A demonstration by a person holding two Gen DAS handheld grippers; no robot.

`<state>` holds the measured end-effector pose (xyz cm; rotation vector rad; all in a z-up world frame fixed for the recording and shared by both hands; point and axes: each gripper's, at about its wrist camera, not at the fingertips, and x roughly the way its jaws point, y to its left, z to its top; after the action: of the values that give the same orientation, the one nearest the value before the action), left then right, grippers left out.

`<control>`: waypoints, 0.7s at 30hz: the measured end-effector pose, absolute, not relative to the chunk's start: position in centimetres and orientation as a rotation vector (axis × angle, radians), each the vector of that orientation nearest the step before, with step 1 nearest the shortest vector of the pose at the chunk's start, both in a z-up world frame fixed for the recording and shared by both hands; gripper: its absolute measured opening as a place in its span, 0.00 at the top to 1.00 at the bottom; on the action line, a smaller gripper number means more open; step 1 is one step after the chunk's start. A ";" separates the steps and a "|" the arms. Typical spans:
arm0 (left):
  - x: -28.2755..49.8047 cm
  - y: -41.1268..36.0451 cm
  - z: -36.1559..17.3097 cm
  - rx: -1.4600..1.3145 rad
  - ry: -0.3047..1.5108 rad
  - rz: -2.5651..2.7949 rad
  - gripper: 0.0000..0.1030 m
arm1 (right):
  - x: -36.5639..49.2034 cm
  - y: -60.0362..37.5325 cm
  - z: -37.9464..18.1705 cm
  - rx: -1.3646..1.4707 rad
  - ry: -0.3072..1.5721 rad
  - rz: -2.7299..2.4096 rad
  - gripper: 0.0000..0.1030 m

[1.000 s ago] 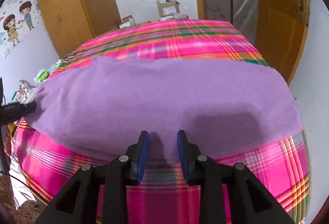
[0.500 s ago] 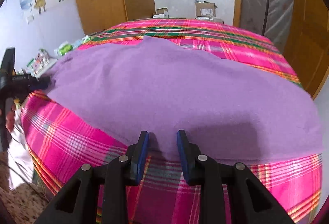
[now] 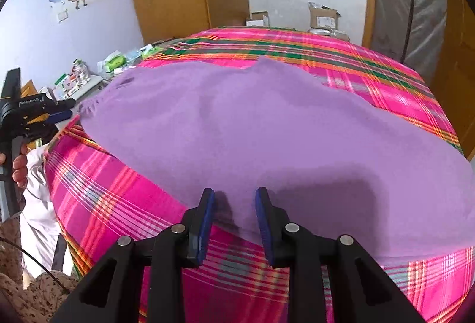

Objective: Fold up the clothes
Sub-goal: 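Grasp the folded garment edge with the left tool and lift it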

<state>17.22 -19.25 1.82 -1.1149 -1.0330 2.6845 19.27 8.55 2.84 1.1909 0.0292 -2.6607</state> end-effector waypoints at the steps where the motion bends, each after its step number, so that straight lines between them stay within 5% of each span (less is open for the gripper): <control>1: 17.2 -19.5 1.5 -1.123 -1.065 2.669 0.69 | 19.1 8.0 3.0 1.177 0.032 -2.651 0.72; 11: 16.6 -19.8 0.0 -1.153 -1.148 2.516 0.69 | 16.6 0.1 3.7 1.068 0.147 -2.475 0.72; 21: 15.7 -21.2 -1.1 -1.149 -1.244 2.424 0.69 | 14.9 -10.9 3.2 0.985 0.468 -2.309 0.65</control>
<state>15.65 -21.23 -1.11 -1.1490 -1.2438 2.4241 14.85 -10.94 3.17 0.9852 0.4677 -2.3093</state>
